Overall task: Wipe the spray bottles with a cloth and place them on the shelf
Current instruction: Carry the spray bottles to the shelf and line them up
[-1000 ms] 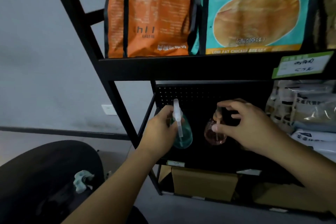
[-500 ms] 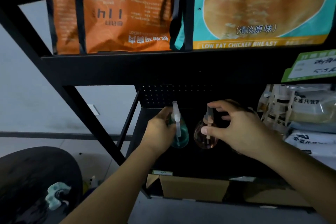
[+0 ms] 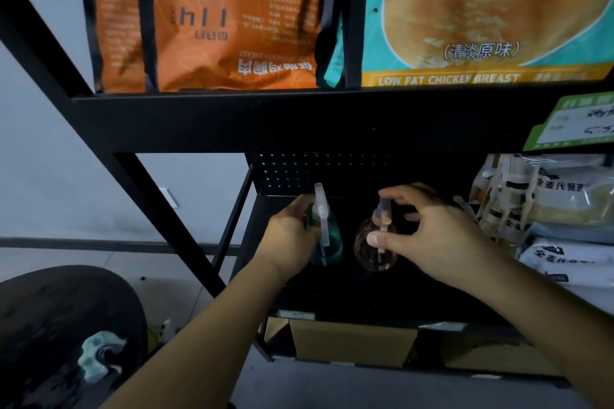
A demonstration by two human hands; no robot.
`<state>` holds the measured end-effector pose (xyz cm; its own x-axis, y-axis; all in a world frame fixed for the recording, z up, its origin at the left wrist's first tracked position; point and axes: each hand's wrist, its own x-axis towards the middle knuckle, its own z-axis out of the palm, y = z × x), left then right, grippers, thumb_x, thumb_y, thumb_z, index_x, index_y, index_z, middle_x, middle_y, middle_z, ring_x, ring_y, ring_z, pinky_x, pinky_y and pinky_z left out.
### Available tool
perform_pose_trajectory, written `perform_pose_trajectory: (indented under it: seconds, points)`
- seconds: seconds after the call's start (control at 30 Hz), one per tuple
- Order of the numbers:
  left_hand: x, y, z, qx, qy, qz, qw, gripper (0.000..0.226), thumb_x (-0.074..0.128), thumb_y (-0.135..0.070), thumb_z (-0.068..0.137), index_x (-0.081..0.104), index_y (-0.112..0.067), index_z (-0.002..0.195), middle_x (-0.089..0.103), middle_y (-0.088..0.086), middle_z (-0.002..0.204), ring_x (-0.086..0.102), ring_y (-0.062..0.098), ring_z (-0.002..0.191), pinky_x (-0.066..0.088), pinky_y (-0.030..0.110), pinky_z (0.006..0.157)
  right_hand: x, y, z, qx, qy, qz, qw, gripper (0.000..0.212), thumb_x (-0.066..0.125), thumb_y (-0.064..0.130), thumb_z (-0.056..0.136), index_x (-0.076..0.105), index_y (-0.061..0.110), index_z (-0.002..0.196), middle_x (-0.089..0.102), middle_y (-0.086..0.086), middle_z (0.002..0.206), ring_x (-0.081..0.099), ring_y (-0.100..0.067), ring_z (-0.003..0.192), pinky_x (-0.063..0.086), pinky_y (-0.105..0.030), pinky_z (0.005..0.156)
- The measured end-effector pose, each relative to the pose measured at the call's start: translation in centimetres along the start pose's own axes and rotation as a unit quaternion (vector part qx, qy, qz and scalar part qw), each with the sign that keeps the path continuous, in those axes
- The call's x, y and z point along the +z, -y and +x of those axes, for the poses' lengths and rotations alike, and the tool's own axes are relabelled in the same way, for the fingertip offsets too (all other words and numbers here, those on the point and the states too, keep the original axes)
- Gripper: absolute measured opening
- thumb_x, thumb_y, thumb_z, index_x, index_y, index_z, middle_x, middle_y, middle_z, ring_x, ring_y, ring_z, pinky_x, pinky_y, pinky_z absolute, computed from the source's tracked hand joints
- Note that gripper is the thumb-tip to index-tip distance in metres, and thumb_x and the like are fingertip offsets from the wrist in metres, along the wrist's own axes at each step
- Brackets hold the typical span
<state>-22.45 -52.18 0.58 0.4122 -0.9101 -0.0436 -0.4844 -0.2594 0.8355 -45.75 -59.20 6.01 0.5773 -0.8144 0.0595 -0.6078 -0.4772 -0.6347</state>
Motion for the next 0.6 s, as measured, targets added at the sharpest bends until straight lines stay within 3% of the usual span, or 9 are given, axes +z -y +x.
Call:
perform_pose_trajectory:
  seconds: [0.07, 0.13, 0.17, 0.23, 0.33, 0.43, 0.6]
  points:
    - [-0.7, 0.1, -0.5, 0.01, -0.005, 0.023, 1.0, 0.048, 0.068, -0.017, 0.101, 0.058, -0.044, 0.139, 0.074, -0.005, 0.126, 0.074, 0.017, 0.099, 0.064, 0.033, 0.079, -0.1, 0.3, -0.2, -0.002, -0.004, 0.005, 1.0, 0.072, 0.079, 0.051, 0.081, 0.045, 0.042, 0.145, 0.043, 0.02, 0.135, 0.053, -0.01, 0.125, 0.038, -0.021, 0.09]
    - [-1.7, -0.3, -1.7, 0.017, -0.019, 0.061, 0.998, 0.057, 0.072, -0.023, 0.1, 0.051, -0.039, 0.15, 0.066, -0.006, 0.142, 0.065, 0.005, 0.105, 0.053, 0.004, 0.074, -0.2, 0.7, -0.4, -0.002, -0.004, 0.009, 1.0, 0.072, 0.08, 0.05, 0.081, 0.045, 0.042, 0.144, 0.044, 0.019, 0.137, 0.053, -0.01, 0.125, 0.038, -0.022, 0.089]
    - [-2.4, -0.7, -2.5, 0.019, -0.028, 0.081, 0.996, 0.061, 0.073, -0.026, 0.099, 0.048, -0.037, 0.154, 0.062, -0.006, 0.146, 0.063, 0.006, 0.114, 0.045, -0.002, 0.074, -0.2, 1.0, -0.5, -0.004, -0.004, 0.011, 1.0, 0.072, 0.08, 0.05, 0.081, 0.046, 0.043, 0.144, 0.045, 0.018, 0.138, 0.053, -0.009, 0.121, 0.039, -0.021, 0.087]
    - [-3.8, -1.4, -4.3, 0.027, -0.049, 0.102, 0.993, 0.067, 0.075, -0.033, 0.098, 0.044, -0.037, 0.156, 0.057, -0.006, 0.152, 0.058, 0.013, 0.132, 0.042, 0.006, 0.089, -0.3, 1.8, -0.8, -0.008, -0.004, 0.012, 1.0, 0.071, 0.08, 0.051, 0.081, 0.046, 0.044, 0.143, 0.05, 0.014, 0.137, 0.054, -0.006, 0.111, 0.04, -0.019, 0.081]
    - [-6.0, -2.6, -7.4, 0.045, -0.084, 0.108, 0.99, 0.068, 0.077, -0.035, 0.096, 0.045, -0.037, 0.156, 0.054, -0.006, 0.154, 0.055, 0.018, 0.139, 0.046, 0.025, 0.107, -0.2, 3.5, -1.4, -0.018, -0.007, 0.016, 1.0, 0.072, 0.081, 0.05, 0.081, 0.048, 0.042, 0.143, 0.059, 0.006, 0.132, 0.059, -0.008, 0.106, 0.047, -0.02, 0.08]
    - [-8.0, -3.3, -10.5, 0.049, -0.107, 0.133, 0.984, 0.069, 0.078, -0.039, 0.094, 0.045, -0.039, 0.155, 0.054, -0.007, 0.154, 0.056, 0.019, 0.137, 0.049, 0.031, 0.108, 0.2, 5.5, -2.1, -0.035, -0.007, 0.012, 0.999, 0.074, 0.081, 0.053, 0.079, 0.048, 0.043, 0.144, 0.05, 0.009, 0.143, 0.051, -0.005, 0.11, 0.045, -0.024, 0.088]
    - [-11.9, -3.7, -16.0, 0.031, -0.139, 0.153, 0.978, 0.072, 0.077, -0.043, 0.094, 0.04, -0.047, 0.155, 0.051, -0.011, 0.155, 0.056, 0.016, 0.134, 0.048, 0.033, 0.11, 1.2, 9.5, -3.6, -0.08, -0.011, 0.041, 0.996, 0.072, 0.085, 0.053, 0.075, 0.052, 0.043, 0.139, 0.049, 0.013, 0.137, 0.055, -0.009, 0.116, 0.051, -0.033, 0.095]
